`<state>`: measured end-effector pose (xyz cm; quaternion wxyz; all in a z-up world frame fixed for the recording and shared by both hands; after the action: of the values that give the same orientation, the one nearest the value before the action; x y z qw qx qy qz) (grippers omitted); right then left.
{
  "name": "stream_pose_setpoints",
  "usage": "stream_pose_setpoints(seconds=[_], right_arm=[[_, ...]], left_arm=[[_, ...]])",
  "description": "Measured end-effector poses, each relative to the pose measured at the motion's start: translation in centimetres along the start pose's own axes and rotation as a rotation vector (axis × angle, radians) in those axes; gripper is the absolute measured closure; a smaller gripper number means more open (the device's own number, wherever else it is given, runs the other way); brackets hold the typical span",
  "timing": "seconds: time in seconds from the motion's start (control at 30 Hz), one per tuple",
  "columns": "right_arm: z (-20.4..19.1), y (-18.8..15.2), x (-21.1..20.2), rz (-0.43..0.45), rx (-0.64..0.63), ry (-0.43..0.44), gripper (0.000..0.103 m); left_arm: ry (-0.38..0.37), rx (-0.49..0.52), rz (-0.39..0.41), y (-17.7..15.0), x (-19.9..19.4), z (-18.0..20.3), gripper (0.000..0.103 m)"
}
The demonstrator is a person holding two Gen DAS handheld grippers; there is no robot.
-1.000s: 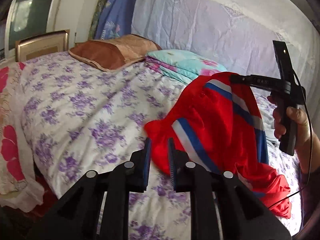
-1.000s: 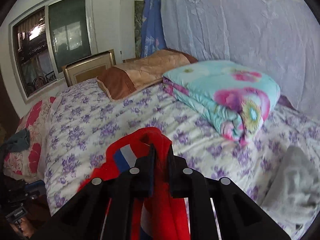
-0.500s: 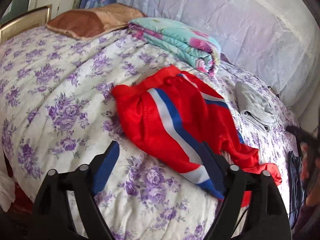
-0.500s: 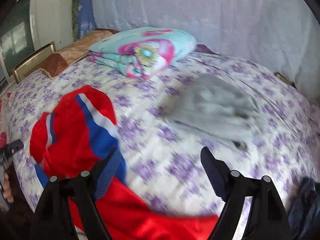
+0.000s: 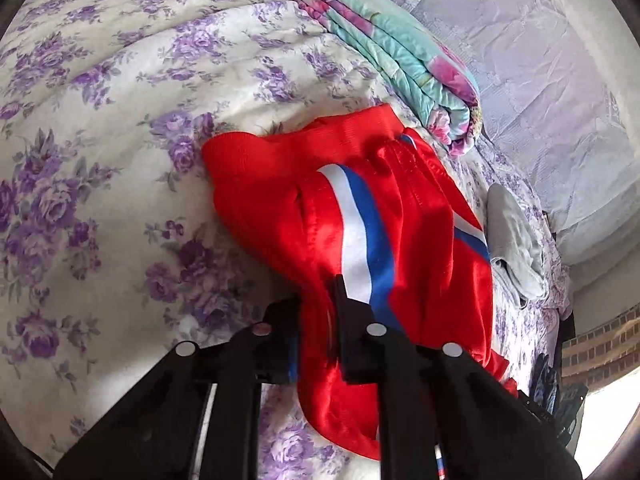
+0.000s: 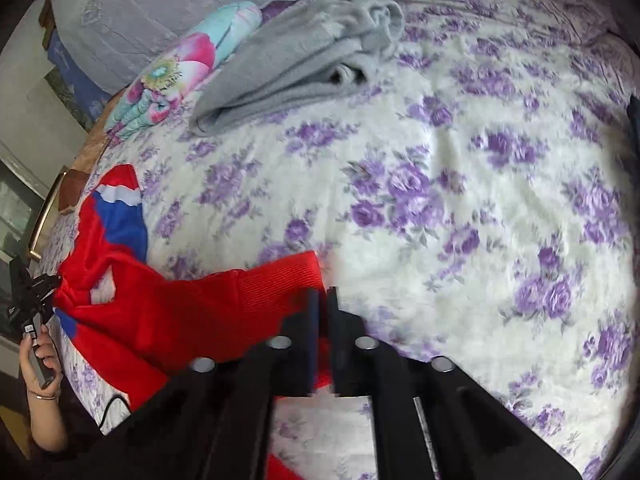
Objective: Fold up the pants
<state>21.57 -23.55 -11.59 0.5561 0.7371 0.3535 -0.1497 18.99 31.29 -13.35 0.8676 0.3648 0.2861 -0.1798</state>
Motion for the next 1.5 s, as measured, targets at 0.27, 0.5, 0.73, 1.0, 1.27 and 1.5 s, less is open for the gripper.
stream_pose_setpoints(seconds=[0.27, 0.5, 0.73, 1.0, 1.27, 1.5], right_arm=[[-7.0, -1.5, -17.4, 0.099, -0.048, 0.315, 0.1], [-3.7, -12.5, -17.4, -0.161, 0.04, 0.172, 0.047], [-0.2, -11.2, -11.6, -0.089, 0.124, 0.118, 0.038], [-2.8, -7.7, -4.1, -0.095, 0.021, 0.138, 0.096], [-5.5, 4.0, -17.5, 0.306, -0.541, 0.033, 0.095], [3.6, -5.3, -15.2, 0.033, -0.535, -0.112, 0.041]], left_arm=[[0.026, 0.099, 0.14, 1.5, -5.9, -0.3, 0.093], [0.092, 0.117, 0.093, 1.4, -5.0, -2.1, 0.093], [0.11, 0.111, 0.074, 1.6, -3.3, -1.7, 0.09], [0.115, 0.079, 0.044, 0.1, -2.2, -2.1, 0.076], [0.109, 0.081, 0.041, -0.6, -2.1, -2.0, 0.073], [0.08, 0.067, 0.028, -0.4, -3.3, -2.2, 0.072]])
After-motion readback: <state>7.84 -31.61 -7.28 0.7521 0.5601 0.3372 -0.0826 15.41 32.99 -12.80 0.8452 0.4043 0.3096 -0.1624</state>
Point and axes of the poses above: each gripper's, at about its wrist camera, not at the fingertips, and x roughly the way its jaws point, z to its right, y to its top, the point moved 6 cm from there along x, roughly the way its jaws point, and after that the axes turned 12 degrees about z, right-handed, at the moved point
